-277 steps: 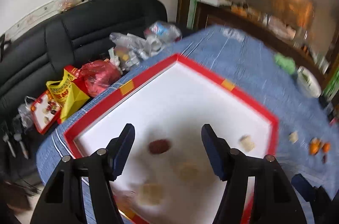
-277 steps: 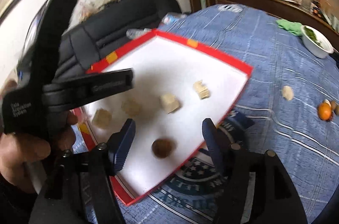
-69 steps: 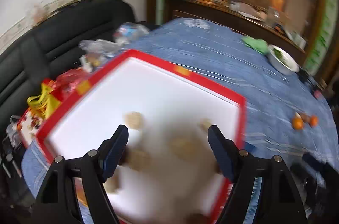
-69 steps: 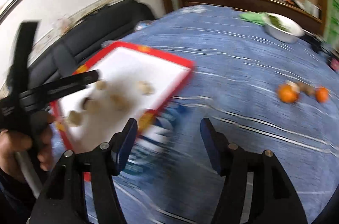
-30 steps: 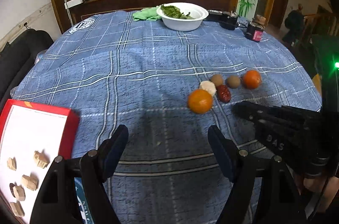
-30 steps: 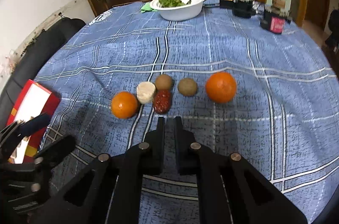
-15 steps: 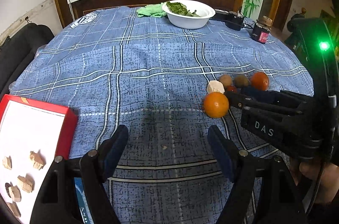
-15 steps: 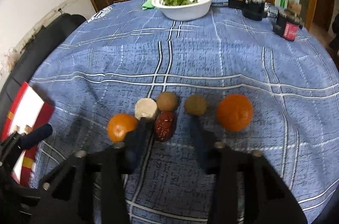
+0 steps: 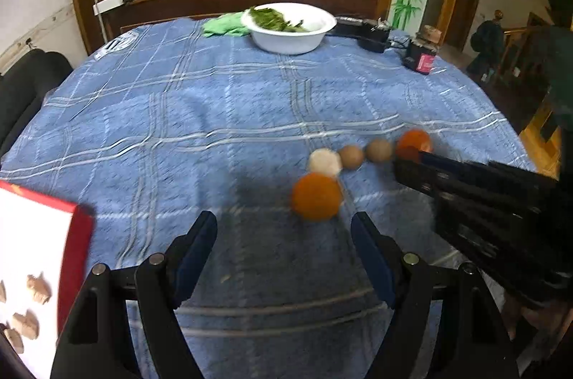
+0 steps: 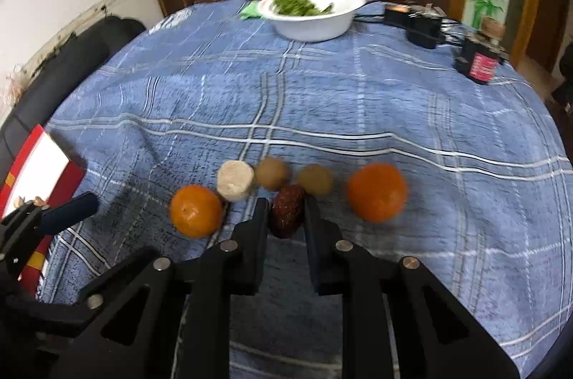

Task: Organize fruits
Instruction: 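Grasp an orange with the left gripper while the right gripper grasps a red date, then carry the orange and the red date over the red-rimmed tray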

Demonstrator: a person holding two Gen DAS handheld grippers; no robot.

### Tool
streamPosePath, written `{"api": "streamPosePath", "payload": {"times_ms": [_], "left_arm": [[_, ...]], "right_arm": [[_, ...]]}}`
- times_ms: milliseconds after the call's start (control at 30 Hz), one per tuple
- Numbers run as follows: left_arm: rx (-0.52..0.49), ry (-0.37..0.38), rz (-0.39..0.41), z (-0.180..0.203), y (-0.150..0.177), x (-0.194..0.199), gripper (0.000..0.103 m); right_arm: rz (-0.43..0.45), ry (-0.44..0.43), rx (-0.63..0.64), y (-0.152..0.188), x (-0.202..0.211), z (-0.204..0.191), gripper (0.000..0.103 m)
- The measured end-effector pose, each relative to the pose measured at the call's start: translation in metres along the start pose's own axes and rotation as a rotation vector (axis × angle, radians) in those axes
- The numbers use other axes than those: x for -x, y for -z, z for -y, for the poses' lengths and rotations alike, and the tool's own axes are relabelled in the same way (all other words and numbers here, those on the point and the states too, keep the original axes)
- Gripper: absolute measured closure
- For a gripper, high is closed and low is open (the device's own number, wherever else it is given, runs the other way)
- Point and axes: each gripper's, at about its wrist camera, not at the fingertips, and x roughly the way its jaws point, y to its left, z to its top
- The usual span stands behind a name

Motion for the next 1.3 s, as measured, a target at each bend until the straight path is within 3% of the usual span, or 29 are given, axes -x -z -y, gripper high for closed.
{"api": "streamPosePath", "payload": {"times_ms": [133, 200, 267, 933, 1300], "left_arm": [[-0.016, 0.014, -0.006, 0.012, -0.008, -0.015, 0.028], [-0.028, -0.006, -0.057, 0.016, -0.008, -0.030, 0.067], [-0.037, -0.039, -0.035, 0.017, -0.005, -0.031, 0.072], [0.015, -0.032, -0.030, -0.002, 0.047, 0.053, 0.073], [0.053, -0.050, -0.037, -0.024, 0.071, 0.074, 0.073]], "right_arm": [[0.043, 0.015, -0.044, 0.004, 0.024, 0.020, 0.082], [0.057, 0.017, -0.067, 0.007, 0.033, 0.028, 0.082], [0.065, 0.013, -0.081, 0.012, 0.040, 0.032, 0.082], [0.046, -0.032, -0.015, 0.068, 0.076, -0.022, 0.082], [0.061, -0.053, 0.003, 0.084, 0.093, -0.052, 0.082]]}}
